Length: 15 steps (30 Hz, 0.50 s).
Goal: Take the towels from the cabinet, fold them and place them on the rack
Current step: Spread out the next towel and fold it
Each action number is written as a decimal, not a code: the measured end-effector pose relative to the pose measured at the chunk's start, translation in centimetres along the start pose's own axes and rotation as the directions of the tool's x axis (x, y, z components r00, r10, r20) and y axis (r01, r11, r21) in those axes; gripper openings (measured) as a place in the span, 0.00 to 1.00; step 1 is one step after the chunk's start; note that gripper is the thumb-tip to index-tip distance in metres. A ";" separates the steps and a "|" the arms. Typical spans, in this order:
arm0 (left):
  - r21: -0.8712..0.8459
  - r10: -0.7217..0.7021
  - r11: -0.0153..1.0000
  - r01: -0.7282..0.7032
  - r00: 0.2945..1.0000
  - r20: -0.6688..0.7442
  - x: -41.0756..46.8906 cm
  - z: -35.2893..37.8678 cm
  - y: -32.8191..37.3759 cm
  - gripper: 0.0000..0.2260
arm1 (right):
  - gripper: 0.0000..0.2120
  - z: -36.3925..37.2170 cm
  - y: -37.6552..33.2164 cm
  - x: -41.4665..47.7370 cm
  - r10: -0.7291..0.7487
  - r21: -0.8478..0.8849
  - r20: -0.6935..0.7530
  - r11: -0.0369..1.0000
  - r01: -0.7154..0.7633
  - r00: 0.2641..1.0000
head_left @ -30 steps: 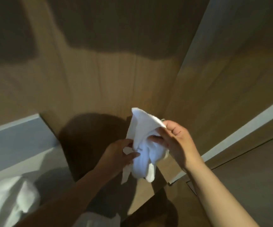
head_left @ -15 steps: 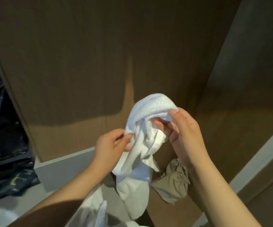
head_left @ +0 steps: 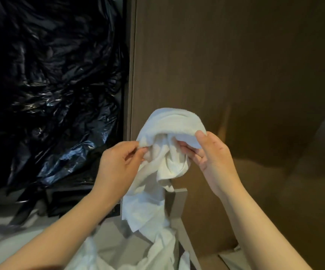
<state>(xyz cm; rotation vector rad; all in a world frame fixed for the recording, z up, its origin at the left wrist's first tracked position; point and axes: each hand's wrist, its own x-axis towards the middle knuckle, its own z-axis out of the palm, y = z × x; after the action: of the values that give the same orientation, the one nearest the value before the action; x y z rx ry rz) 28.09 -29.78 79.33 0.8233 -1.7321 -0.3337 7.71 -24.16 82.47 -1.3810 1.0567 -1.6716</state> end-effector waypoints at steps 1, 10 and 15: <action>0.072 -0.008 0.997 0.006 1.000 0.023 -0.6 -0.4 -1.0 0.09 | 0.06 0.3 1.2 0.1 0.035 -0.038 -0.007 0.999 -0.035 0.999; 0.468 -0.363 0.874 0.131 0.817 0.449 -8.7 2.4 -9.8 0.13 | 0.14 -3.4 15.5 -4.2 0.362 -0.542 -0.035 0.776 -0.322 0.932; 0.562 -0.421 0.827 0.005 0.668 0.614 -11.4 6.8 -13.5 0.16 | 0.13 -5.8 20.8 -5.8 0.492 -0.704 -0.116 0.573 -0.421 0.863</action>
<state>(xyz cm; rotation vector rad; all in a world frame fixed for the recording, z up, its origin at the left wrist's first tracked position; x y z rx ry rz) 27.97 -33.05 60.69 1.4540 -2.5397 -0.3893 3.47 -26.68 60.63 -1.4227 1.9469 -0.7961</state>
